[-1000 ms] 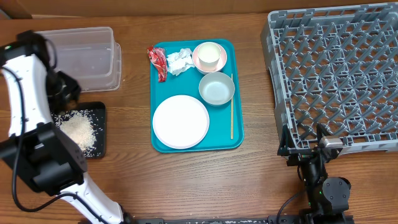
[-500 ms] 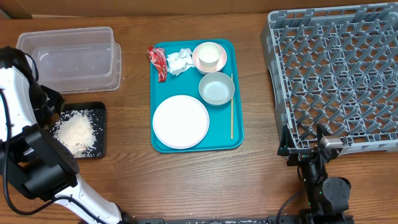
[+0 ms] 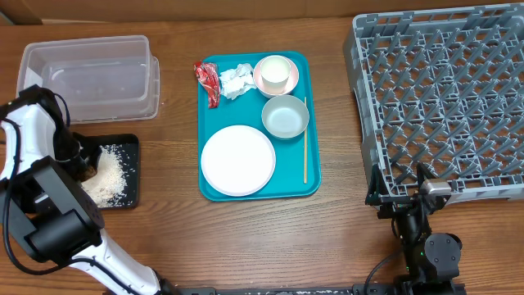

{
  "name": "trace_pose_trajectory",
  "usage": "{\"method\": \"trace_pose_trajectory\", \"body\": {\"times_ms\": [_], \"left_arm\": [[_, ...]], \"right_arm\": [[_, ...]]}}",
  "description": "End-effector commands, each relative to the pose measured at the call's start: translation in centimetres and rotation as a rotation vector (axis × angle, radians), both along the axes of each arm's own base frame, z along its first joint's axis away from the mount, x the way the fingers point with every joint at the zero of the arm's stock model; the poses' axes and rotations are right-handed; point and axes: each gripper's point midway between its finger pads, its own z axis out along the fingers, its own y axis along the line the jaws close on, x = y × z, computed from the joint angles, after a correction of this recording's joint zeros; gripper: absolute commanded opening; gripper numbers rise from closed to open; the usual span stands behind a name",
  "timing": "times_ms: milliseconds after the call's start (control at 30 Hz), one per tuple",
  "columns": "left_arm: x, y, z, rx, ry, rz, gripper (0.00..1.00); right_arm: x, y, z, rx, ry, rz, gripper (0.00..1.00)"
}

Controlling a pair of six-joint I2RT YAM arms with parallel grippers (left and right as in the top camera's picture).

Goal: Sort waste into correct bins and load items into the dishwasher
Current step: 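Carry the food scrap left over the black rice tray, then open the left gripper to drop the scrap onto the rice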

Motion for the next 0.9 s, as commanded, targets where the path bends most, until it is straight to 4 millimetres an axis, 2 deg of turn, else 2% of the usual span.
{"method": "trace_pose_trajectory", "body": {"times_ms": [0,67,367,467,567,700,867], "left_arm": [[-0.4,-0.2,0.0,0.006,-0.006,-0.014,0.59],[-0.4,-0.3,-0.3,0.007,-0.008,-0.013,0.68],[-0.2,-0.2,-0.3,0.01,-0.014,-0.015,0.7],[-0.1,-0.6,-0.1,-0.018,-0.024,-0.015,0.8],[0.5,-1.4,0.5,-0.054,-0.049,-0.025,0.84],[1.3,-1.8,3.5,-0.027,-0.089,-0.07,0.84],[3.1,-3.3,9.7,0.041,-0.243,-0.13,0.84]], "right_arm": [[0.0,-0.1,-0.2,-0.007,-0.002,-0.006,1.0],[0.0,-0.1,-0.2,-0.007,-0.002,-0.006,1.0],[0.0,-0.1,-0.2,-0.007,-0.002,-0.006,1.0],[0.0,-0.1,-0.2,-0.007,-0.002,-0.006,1.0],[0.0,-0.1,-0.2,-0.007,-0.002,-0.006,1.0],[0.0,-0.1,-0.2,-0.007,-0.002,-0.006,1.0],[0.0,-0.1,-0.2,-0.007,-0.002,-0.006,1.0]]}}
